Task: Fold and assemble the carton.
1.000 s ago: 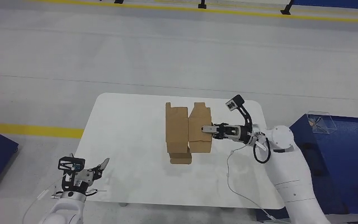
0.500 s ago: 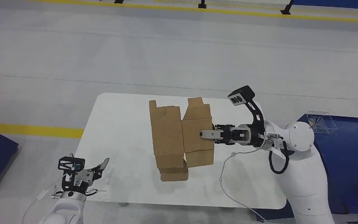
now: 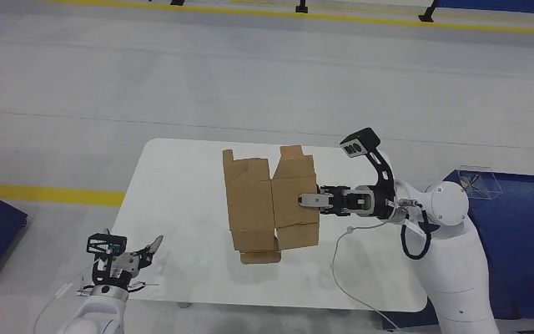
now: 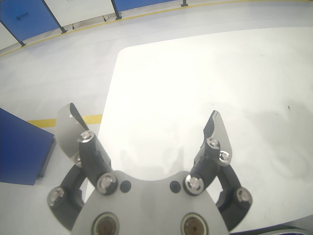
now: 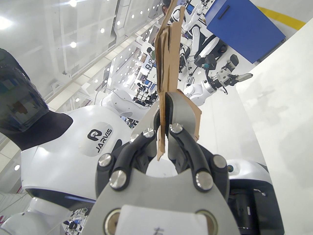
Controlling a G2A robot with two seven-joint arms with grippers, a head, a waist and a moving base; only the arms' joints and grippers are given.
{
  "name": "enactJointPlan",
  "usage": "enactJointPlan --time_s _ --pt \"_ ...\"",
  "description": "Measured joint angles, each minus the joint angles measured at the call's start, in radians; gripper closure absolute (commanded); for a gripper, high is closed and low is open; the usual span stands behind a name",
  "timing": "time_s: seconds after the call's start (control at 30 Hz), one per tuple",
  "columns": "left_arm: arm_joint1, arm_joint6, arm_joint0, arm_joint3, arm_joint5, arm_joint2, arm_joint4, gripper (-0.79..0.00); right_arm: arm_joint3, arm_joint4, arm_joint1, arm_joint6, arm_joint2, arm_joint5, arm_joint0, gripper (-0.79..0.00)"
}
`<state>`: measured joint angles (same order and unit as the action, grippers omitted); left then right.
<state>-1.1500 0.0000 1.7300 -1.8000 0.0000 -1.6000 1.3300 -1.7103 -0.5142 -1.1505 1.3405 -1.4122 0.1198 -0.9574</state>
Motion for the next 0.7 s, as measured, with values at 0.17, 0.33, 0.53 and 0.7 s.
enactJointPlan --time_s 0.17,0.33,0.53,0.7 --pt "0.000 0.000 0.000 0.000 0.000 0.000 0.000 -0.785 0.000 0.000 0.000 0.000 0.000 0.000 0.000 0.000" --pt "0.000 0.000 0.000 0.000 0.000 0.000 0.000 -0.785 -0.002 -0.002 0.000 -0.002 0.000 0.001 -0.002 0.000" --pt "0.000 0.000 0.000 0.000 0.000 0.000 0.000 -0.785 0.047 -0.404 -0.017 0.040 0.007 -0.055 -0.072 0.000" --pt "0.000 0.000 0.000 0.000 0.000 0.000 0.000 -0.785 0.137 -0.883 -0.042 0.154 0.108 -0.288 -0.112 0.000"
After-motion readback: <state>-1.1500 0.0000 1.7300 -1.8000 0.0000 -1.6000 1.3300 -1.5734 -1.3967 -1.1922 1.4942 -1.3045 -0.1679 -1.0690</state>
